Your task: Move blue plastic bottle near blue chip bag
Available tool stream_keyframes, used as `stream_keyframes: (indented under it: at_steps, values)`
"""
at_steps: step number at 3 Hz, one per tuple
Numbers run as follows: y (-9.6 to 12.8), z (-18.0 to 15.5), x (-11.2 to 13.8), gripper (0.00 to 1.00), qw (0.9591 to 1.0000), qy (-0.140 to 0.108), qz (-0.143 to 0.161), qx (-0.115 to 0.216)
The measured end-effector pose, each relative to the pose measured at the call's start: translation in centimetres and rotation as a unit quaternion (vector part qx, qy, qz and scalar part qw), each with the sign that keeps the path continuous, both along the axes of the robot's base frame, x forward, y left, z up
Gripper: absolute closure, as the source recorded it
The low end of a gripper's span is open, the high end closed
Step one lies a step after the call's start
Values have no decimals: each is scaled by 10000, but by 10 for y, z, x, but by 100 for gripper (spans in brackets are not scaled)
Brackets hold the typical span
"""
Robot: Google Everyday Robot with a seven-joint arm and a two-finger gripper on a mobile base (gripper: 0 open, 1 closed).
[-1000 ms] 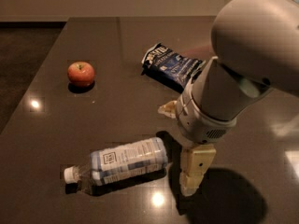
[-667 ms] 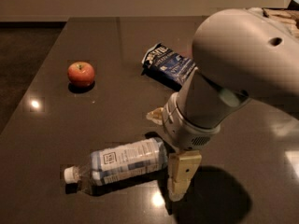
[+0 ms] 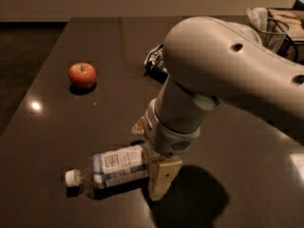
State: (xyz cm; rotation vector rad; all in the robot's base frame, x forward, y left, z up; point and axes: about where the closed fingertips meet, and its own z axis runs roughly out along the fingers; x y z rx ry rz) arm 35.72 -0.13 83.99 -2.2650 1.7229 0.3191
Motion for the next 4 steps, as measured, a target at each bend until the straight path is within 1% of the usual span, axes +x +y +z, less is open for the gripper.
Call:
stream_keyframes:
  at_steps: [1,2,3,4]
  values:
    - [7,4,4,41,10000,48,-8,-10]
    - [-2,16,20,64,9997,-20,-262,2]
    - [-24,37,49,87,9972,-237,-705,-9]
    - [-50,60,90,100,9916,-426,-1221,65]
